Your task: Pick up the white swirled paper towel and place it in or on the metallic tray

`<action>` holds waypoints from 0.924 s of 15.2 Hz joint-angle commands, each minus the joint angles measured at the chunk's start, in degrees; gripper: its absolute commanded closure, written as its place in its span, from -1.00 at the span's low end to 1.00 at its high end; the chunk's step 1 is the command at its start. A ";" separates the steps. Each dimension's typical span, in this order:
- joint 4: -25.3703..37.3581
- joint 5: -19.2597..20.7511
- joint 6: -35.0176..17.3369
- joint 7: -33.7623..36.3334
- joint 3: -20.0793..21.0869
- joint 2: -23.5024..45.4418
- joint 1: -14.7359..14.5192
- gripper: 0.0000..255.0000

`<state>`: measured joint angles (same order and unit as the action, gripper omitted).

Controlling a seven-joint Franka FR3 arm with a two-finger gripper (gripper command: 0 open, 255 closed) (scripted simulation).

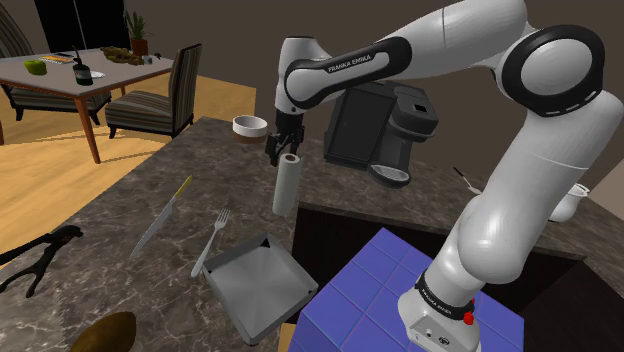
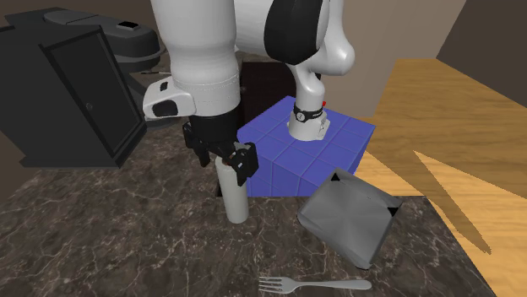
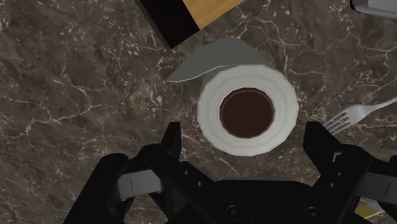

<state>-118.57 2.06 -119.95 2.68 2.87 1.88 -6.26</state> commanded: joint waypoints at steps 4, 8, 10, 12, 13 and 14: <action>-0.02 0.00 -0.03 0.00 0.00 0.01 0.00 1.00; -0.02 0.00 -0.03 0.00 0.00 0.00 0.00 1.00; -0.02 0.00 -0.03 0.00 0.00 0.00 0.00 1.00; -0.02 0.00 -0.03 0.00 0.00 0.00 0.00 1.00; -0.02 0.00 -0.04 0.00 0.00 0.01 0.00 1.00; 0.42 -0.03 0.70 -0.03 0.00 -0.28 0.00 1.00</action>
<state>-118.29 2.04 -119.57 2.65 2.86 1.77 -6.25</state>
